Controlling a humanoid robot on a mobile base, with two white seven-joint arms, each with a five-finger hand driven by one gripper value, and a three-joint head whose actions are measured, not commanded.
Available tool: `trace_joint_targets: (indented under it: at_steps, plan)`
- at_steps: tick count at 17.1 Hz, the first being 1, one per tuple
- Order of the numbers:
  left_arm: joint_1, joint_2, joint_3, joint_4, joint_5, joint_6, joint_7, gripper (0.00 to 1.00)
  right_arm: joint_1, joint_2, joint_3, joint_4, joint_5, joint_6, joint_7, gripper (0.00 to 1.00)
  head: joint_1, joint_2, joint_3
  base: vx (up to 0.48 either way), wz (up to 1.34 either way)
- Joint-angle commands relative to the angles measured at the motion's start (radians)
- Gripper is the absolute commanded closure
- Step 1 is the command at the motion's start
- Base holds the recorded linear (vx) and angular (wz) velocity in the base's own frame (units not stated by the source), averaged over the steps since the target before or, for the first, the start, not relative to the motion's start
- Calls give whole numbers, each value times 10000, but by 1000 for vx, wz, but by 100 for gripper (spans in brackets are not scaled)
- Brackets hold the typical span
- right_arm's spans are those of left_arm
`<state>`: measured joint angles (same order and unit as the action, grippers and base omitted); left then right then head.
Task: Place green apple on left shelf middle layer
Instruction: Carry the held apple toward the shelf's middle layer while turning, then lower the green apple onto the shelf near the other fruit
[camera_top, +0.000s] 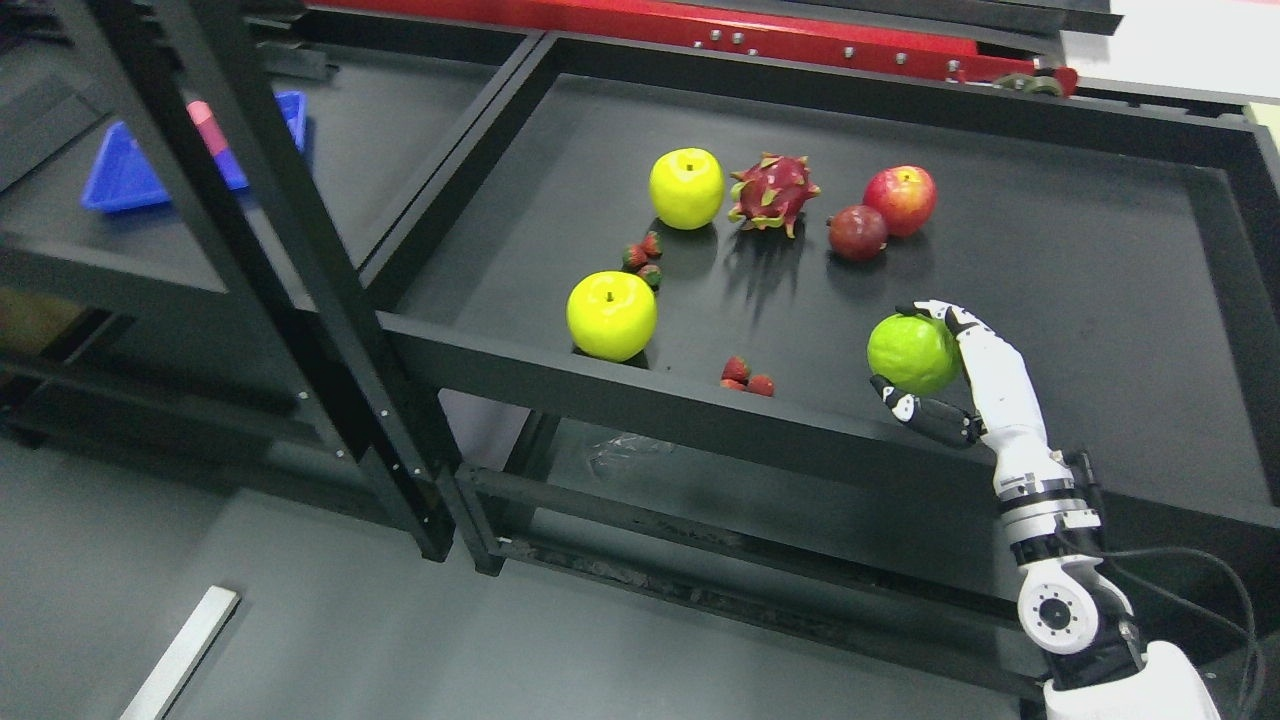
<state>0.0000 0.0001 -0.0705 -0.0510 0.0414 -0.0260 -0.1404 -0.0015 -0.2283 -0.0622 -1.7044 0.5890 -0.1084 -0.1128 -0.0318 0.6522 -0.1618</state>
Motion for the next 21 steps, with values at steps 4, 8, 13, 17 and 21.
trace_joint_targets:
  at_steps: [4,8,13,17,21]
  plan:
    - [-122,174,0,4,0,-1,8,0,0,396,376,-14,16,-5,713,99,0,0,0,168,-500]
    - [-122,174,0,4,0,-1,8,0,-154,626,850,-29,16,-81,1004,99,0,-4,0,214,-309]
    - [-122,174,0,4,0,-1,8,0,-903,1070,1986,17,62,-66,2184,99,0,-4,0,251,-120]
    - [-122,174,0,4,0,-1,8,0,-1320,1820,3042,201,291,-20,3382,98,0,-4,0,292,-127]
    - [-122,174,0,4,0,-1,8,0,-617,2109,3415,186,170,-20,4070,76,0,-4,0,272,-110]
